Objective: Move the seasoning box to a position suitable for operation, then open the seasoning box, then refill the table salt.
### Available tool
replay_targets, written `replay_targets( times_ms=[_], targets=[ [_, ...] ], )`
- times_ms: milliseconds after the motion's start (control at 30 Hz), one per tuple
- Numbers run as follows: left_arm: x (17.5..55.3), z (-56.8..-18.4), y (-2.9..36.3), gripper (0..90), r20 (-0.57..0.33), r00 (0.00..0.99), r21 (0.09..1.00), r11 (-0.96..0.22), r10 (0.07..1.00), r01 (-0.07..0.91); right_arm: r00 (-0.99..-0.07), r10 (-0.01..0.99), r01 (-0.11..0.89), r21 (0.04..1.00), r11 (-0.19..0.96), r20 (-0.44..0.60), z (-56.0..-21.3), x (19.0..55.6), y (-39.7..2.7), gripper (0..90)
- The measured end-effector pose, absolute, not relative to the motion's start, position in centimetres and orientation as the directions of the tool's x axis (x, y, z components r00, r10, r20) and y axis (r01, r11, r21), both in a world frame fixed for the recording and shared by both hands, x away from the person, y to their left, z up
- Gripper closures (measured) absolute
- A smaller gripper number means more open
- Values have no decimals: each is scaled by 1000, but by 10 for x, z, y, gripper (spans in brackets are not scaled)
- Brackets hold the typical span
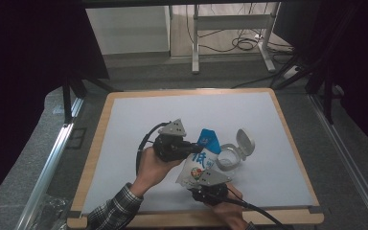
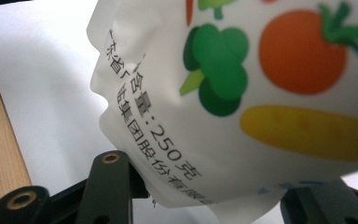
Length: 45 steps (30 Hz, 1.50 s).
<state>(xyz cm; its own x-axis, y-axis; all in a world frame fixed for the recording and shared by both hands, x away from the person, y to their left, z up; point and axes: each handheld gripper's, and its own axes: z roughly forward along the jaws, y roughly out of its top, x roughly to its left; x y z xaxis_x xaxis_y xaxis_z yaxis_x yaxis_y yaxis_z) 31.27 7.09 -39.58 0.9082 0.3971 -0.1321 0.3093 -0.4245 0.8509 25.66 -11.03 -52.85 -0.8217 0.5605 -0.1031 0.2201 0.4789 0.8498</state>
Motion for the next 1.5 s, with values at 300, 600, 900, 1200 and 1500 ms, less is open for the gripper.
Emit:
replay_targets(
  times_ms=[300, 600, 900, 1200, 1500],
  targets=[
    [315, -397, 64, 898, -123, 918, 857, -426, 378, 291, -834, 547, 235, 853, 466, -69, -527, 256, -112, 534],
    [316, -396, 58, 898, -115, 920, 857, -432, 374, 282, -839, 541, 239, 853, 464, -59, -525, 255, -113, 552],
    [317, -396, 53, 898, -108, 924, 858, -434, 368, 273, -847, 530, 239, 860, 451, -43, -523, 253, -113, 563],
    [318, -395, 48, 897, -96, 926, 857, -444, 366, 264, -852, 523, 253, 863, 438, -16, -521, 252, -114, 569],
    [317, -394, 44, 896, -90, 927, 859, -443, 365, 258, -859, 512, 253, 867, 429, -3, -519, 253, -115, 573]
  ],
)
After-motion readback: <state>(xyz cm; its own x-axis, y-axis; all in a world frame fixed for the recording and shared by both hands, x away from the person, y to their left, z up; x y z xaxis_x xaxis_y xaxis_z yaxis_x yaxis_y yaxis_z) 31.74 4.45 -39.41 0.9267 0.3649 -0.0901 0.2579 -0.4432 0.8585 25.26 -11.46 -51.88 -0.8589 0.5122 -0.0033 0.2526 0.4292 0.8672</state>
